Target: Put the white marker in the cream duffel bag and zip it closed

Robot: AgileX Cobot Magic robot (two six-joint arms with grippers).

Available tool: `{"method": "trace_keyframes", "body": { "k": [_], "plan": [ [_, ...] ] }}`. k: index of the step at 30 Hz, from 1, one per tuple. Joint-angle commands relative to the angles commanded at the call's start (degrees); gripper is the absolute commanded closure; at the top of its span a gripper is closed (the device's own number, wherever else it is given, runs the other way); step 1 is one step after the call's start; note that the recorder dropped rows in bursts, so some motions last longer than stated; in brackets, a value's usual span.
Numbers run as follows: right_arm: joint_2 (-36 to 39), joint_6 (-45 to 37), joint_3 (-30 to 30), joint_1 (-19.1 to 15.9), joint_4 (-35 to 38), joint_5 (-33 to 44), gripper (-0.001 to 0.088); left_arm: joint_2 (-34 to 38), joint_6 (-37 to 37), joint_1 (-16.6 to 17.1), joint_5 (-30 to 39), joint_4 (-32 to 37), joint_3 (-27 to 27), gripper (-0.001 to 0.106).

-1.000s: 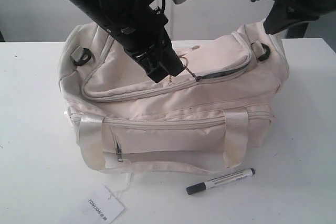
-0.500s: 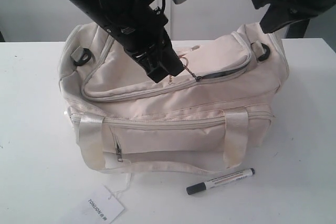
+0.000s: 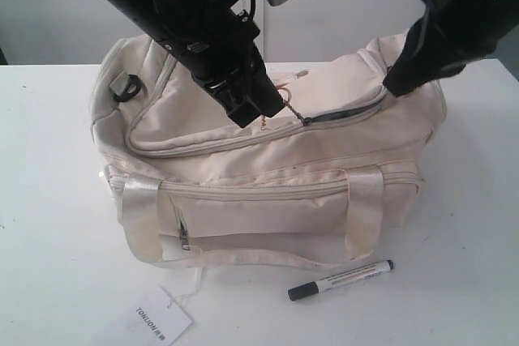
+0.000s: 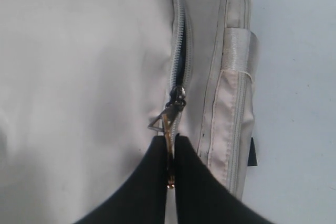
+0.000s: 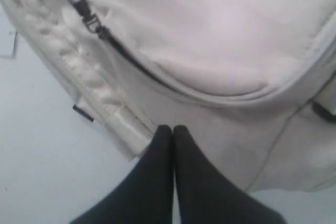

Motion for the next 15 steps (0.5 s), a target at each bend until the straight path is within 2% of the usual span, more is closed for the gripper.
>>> {"method": "trace_keyframes", "body": {
  "k": [4, 7, 15],
  "plan": [
    [0.00, -6.10, 1.99, 1.54, -0.76, -0.01, 0.0868, 0.00, 0.00, 0.00, 0.00, 0.00, 0.00, 0.105],
    [-0.03, -9.23, 2.55, 2.60, -1.27, -2.93, 0.0868, 0.00, 0.00, 0.00, 0.35, 0.00, 0.00, 0.105],
    [-0.03, -12.91, 2.55, 3.27, -2.83, -9.68, 0.0868, 0.00, 0.00, 0.00, 1.06, 0.00, 0.00, 0.105]
  ]
}}
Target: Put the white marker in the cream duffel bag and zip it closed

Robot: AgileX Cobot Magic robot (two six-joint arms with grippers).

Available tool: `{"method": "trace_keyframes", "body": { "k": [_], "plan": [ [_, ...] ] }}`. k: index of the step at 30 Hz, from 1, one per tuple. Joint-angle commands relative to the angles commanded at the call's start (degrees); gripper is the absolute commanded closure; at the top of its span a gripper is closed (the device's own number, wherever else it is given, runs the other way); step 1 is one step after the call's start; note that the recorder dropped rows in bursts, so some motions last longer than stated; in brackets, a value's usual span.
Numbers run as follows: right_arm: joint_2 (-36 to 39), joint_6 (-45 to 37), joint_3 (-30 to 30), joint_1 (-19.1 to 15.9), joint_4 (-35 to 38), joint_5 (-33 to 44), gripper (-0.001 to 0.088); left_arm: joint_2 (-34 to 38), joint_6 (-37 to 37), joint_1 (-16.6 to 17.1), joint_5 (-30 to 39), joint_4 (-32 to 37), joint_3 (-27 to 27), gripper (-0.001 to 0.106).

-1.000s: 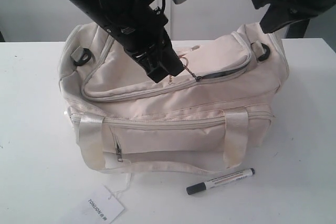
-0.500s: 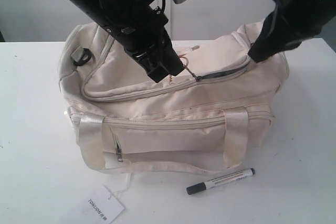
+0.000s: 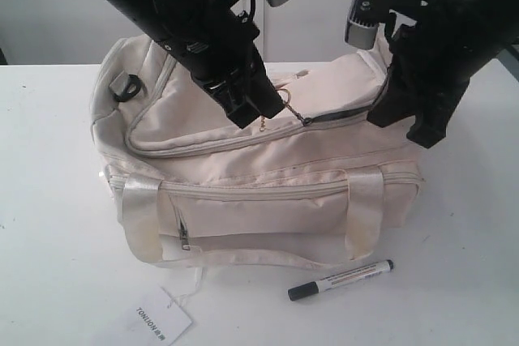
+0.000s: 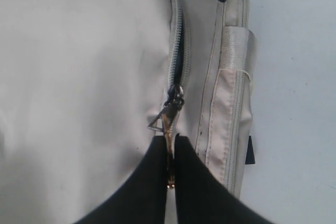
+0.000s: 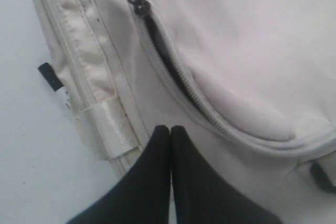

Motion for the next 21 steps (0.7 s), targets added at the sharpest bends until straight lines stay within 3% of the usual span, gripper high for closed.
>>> {"method": "trace_keyframes", "body": {
  "k": [4, 7, 10, 11, 13, 15, 21],
  "plan": [
    [0.00, -2.98, 0.00, 0.00, 0.00, -2.71, 0.0862, 0.00, 0.00, 0.00, 0.00, 0.00, 0.00, 0.105],
    [0.00, -3.86, 0.00, 0.00, 0.25, -3.70, 0.0775, 0.00, 0.10, 0.00, -0.01, 0.00, 0.00, 0.105],
    [0.00, -3.97, 0.00, 0.00, 0.25, -4.50, 0.0611, 0.00, 0.12, 0.00, -0.12, 0.00, 0.00, 0.105],
    [0.00, -5.42, 0.00, 0.00, 0.25, -4.62, 0.0493, 0.00, 0.12, 0.00, -0.29, 0.00, 0.00, 0.105],
    [0.00, -11.24, 0.00, 0.00, 0.89, -3.13, 0.0375, 0.00, 0.24, 0.00, -0.38, 0.00, 0.00, 0.105],
    [0.13, -15.57, 0.00, 0.00, 2.67, -1.54, 0.0358, 0.00, 0.24, 0.00, -0.38, 0.00, 0.00, 0.105],
    [2.19, -17.32, 0.94, 0.00, 6.53, -2.12, 0.0358, 0.00, 0.23, 0.00, -0.38, 0.00, 0.00, 0.105]
  ]
}}
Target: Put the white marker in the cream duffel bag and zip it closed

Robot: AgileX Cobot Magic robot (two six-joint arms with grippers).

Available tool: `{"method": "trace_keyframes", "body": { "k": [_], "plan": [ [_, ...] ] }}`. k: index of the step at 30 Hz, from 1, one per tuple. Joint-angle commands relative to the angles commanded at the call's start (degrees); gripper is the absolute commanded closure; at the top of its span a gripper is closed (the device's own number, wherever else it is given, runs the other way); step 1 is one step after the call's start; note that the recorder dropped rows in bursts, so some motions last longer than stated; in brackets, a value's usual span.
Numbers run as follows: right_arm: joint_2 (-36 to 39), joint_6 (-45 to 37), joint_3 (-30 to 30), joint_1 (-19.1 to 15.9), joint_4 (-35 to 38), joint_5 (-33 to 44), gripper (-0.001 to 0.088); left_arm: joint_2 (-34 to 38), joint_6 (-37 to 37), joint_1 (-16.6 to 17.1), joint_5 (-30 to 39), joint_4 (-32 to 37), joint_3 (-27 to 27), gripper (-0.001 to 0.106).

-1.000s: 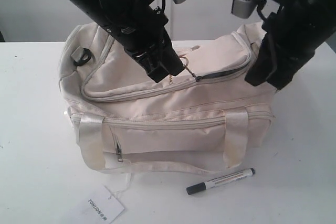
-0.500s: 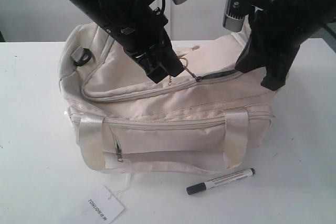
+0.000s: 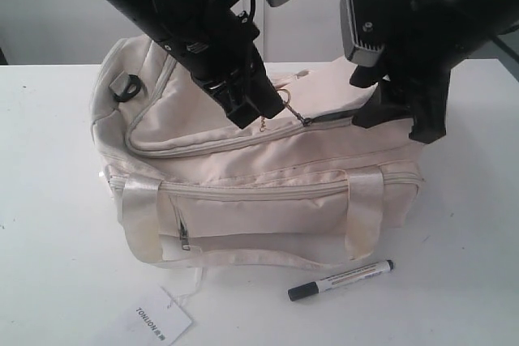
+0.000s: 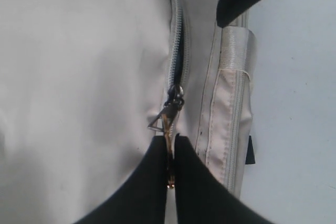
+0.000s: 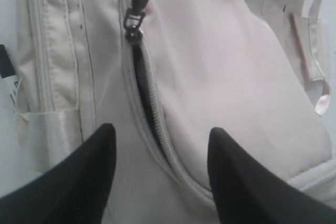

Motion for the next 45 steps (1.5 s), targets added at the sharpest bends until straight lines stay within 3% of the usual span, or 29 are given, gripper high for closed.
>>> {"method": "trace_keyframes", "body": {
  "k": [4, 7, 14, 20, 33, 45],
  "plan": [
    [1.02, -1.62, 2.56, 0.00, 0.77, -1.71, 0.0383, 0.00, 0.00, 0.00, -0.14, 0.00, 0.00, 0.105],
    [1.16, -1.62, 3.54, 0.00, 1.58, -3.12, 0.0455, 0.00, 0.00, 0.00, -0.14, 0.00, 0.00, 0.105],
    [1.19, -1.50, 3.63, 0.00, 1.73, -3.38, 0.0642, 0.00, 0.00, 0.00, -0.14, 0.00, 0.00, 0.105],
    [1.75, -1.22, 3.63, 0.00, 1.73, -1.59, 0.0864, 0.00, 0.00, 0.00, -0.14, 0.00, 0.00, 0.105],
    [1.75, 0.95, 3.63, 0.00, 1.73, -2.10, 0.0868, 0.00, 0.00, 0.00, 0.95, 0.00, 0.00, 0.105],
    [1.17, 1.05, 3.63, 0.00, 1.36, -3.22, 0.0868, 0.00, 0.00, 0.00, 6.32, 7.82, 0.11, 0.105]
  ]
}}
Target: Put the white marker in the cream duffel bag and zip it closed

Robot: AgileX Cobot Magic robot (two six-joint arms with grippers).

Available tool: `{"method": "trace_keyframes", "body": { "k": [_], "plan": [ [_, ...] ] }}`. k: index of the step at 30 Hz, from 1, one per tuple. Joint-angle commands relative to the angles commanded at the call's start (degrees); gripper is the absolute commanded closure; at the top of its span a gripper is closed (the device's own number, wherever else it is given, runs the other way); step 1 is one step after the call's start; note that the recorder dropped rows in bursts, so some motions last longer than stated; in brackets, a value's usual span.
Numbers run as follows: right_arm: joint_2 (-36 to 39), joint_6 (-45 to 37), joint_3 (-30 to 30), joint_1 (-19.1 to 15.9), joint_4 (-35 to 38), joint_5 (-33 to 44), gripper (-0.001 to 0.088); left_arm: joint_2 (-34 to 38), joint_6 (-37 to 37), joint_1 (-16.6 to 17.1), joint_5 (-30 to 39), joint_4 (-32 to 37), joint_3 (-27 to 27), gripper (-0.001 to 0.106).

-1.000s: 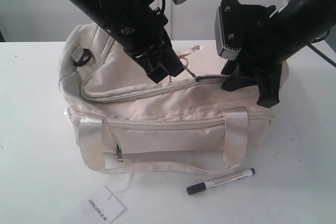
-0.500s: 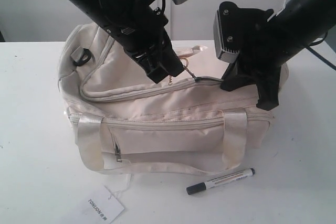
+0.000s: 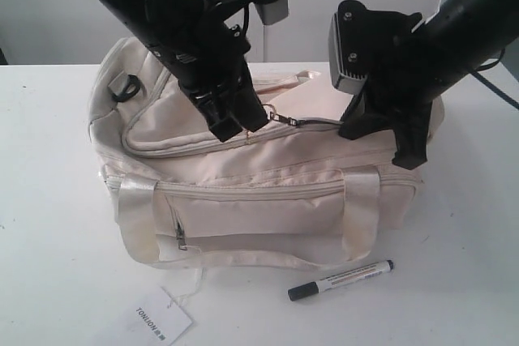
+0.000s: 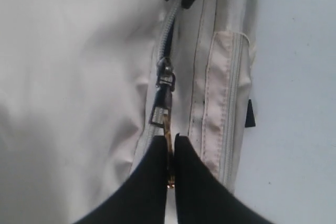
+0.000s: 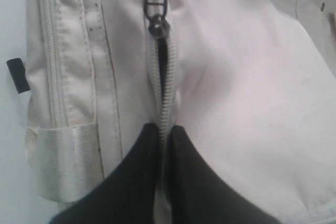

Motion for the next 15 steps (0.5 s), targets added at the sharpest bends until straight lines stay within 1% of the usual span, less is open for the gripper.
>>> {"method": "trace_keyframes", "body": {
  "k": [6, 15],
  "plan": [
    [-0.13, 0.00, 0.00, 0.00, -0.09, -0.11, 0.0868, 0.00, 0.00, 0.00, 1.05, 2.47, 0.00, 0.105],
    [-0.13, 0.00, 0.00, 0.00, -2.18, -0.22, 0.0868, 0.00, 0.00, 0.00, 4.33, 6.64, 0.00, 0.105]
  ]
}}
